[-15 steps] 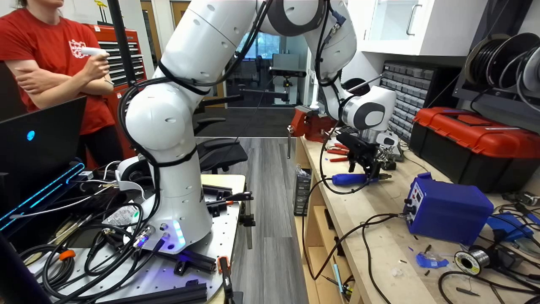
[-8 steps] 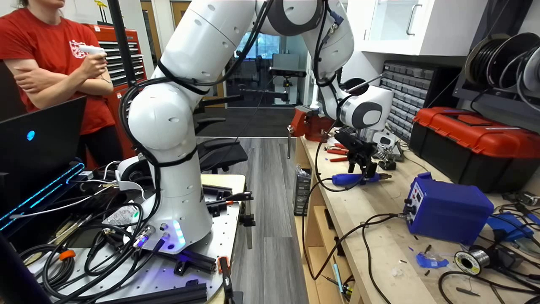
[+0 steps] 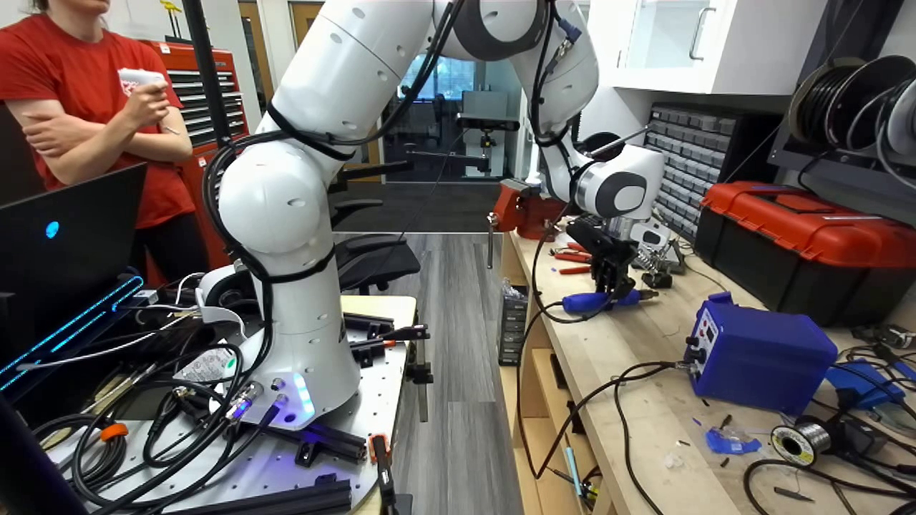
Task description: Place the blue handle on the holder
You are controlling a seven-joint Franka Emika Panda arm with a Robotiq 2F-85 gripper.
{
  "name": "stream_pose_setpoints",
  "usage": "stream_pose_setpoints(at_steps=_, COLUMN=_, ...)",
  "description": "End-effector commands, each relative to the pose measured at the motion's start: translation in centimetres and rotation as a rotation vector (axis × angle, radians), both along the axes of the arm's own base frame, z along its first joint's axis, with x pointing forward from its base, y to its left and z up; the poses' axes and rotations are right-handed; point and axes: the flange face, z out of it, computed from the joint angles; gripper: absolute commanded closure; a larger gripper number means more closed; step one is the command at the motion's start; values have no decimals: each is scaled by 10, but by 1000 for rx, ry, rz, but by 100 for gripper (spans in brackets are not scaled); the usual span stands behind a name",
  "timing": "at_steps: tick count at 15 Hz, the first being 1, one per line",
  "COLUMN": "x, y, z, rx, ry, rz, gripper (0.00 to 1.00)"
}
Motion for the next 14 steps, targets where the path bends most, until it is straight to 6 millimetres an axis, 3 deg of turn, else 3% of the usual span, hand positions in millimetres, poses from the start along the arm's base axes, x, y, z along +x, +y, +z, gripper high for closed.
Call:
stream_pose_setpoints(at_steps=1, x=-5, y=-3, z=17, rx=-2, ry=-29, rz=-36, gripper=88)
stream_pose_setpoints(at_steps=14, x=18, y=-15, z=86, rx=33, ry=-172, rz=-181, gripper=88)
